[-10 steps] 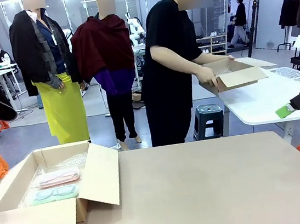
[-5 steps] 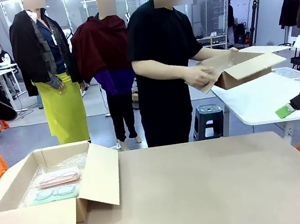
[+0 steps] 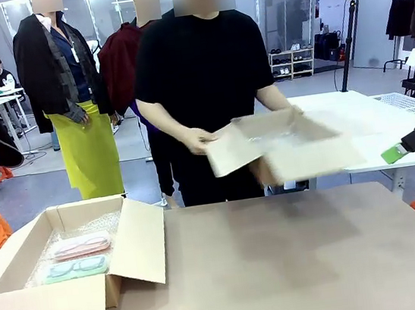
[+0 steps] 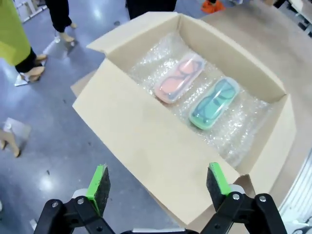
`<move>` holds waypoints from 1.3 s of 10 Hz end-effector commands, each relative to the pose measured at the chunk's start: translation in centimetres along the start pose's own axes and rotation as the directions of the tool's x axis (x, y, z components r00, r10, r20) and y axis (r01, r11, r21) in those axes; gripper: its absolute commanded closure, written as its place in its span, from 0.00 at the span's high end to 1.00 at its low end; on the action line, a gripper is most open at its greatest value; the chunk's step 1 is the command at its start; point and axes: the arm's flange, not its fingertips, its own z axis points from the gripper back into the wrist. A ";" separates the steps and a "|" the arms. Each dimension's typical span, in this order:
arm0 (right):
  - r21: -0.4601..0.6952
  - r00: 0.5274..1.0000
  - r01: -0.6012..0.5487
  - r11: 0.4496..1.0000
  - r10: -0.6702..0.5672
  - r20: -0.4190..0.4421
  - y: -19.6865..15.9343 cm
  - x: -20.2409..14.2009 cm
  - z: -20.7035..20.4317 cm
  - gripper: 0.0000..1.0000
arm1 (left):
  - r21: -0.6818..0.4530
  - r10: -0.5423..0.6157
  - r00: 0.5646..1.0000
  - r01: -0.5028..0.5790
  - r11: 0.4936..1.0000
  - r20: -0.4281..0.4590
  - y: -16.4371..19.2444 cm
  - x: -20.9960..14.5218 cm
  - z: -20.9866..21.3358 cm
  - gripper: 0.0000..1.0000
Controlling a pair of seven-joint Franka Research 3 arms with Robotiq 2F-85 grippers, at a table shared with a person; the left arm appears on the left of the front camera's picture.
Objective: Pack the glasses set securely to prepare it for shipping.
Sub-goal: Position the Package Box on the left side of the table.
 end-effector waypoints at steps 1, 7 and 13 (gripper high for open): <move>-0.012 1.000 0.004 1.000 -0.004 -0.003 0.2 0.0 -0.1 1.00 | 0.005 -0.048 0.998 0.048 0.999 0.032 -1.6 -0.4 -0.2 1.00; -0.012 1.000 0.004 1.000 -0.004 -0.003 0.2 0.0 -0.1 1.00 | -0.025 -0.194 0.956 0.193 0.981 -0.218 -9.4 7.2 -4.5 1.00; -0.012 1.000 0.004 1.000 -0.004 -0.003 0.2 0.0 -0.1 1.00 | -0.068 -0.404 0.830 0.411 0.909 -0.384 -20.7 13.4 -10.0 1.00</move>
